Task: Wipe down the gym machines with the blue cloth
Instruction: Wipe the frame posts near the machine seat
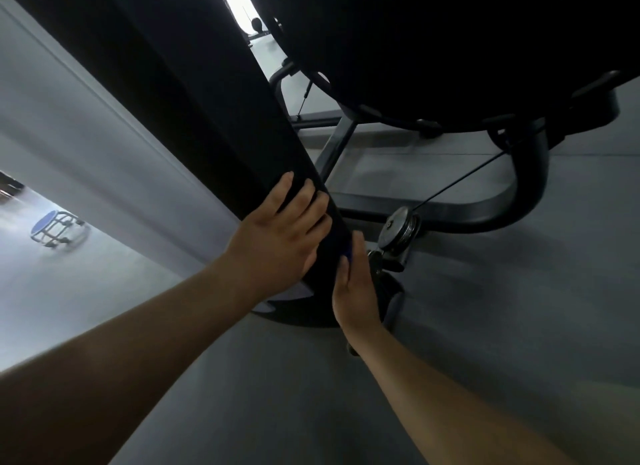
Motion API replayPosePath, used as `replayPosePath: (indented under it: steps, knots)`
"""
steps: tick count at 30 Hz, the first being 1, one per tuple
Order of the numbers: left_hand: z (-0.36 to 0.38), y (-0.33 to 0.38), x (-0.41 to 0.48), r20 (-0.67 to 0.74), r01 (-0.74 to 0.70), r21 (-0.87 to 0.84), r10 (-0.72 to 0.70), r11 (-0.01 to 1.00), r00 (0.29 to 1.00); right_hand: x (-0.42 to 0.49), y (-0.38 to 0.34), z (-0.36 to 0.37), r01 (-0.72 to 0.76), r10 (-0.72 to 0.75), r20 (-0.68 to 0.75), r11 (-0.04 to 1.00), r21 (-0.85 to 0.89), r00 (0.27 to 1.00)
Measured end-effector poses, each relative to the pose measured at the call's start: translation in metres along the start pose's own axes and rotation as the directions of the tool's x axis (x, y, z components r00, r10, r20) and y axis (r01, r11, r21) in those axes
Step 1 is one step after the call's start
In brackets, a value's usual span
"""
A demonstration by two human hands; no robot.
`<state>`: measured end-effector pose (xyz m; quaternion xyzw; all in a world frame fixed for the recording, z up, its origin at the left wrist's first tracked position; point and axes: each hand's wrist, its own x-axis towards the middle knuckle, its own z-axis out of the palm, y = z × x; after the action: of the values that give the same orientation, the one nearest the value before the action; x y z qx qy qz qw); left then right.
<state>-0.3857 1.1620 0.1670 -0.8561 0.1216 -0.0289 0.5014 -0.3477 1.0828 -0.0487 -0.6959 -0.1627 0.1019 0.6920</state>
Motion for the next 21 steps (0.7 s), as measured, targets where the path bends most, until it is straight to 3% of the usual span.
replayPosePath:
  steps: [3,8,13,19,21]
  knots:
    - [0.002,0.003,0.001,0.018,-0.003,-0.015,0.003,1.0,1.0,0.001,-0.003,0.008,-0.08,0.083,-0.045,0.995,0.065,0.995]
    - [0.003,0.003,0.003,0.007,0.013,-0.025,-0.013,1.0,1.0,0.006,-0.027,0.0,0.098,-0.101,0.038,0.992,0.076,0.994]
    - [0.002,0.004,0.0,0.016,0.017,-0.026,-0.016,1.0,1.0,-0.001,-0.002,0.0,-0.124,0.128,-0.02,0.982,0.142,0.992]
    - [0.001,0.01,0.002,0.011,0.044,-0.031,-0.044,0.999,0.999,0.002,-0.027,0.0,0.064,-0.068,0.057,0.996,0.069,0.996]
    - [0.001,0.012,0.001,0.026,0.055,-0.029,-0.055,0.998,0.998,-0.004,-0.006,-0.006,0.015,-0.018,0.053,0.999,0.052,0.998]
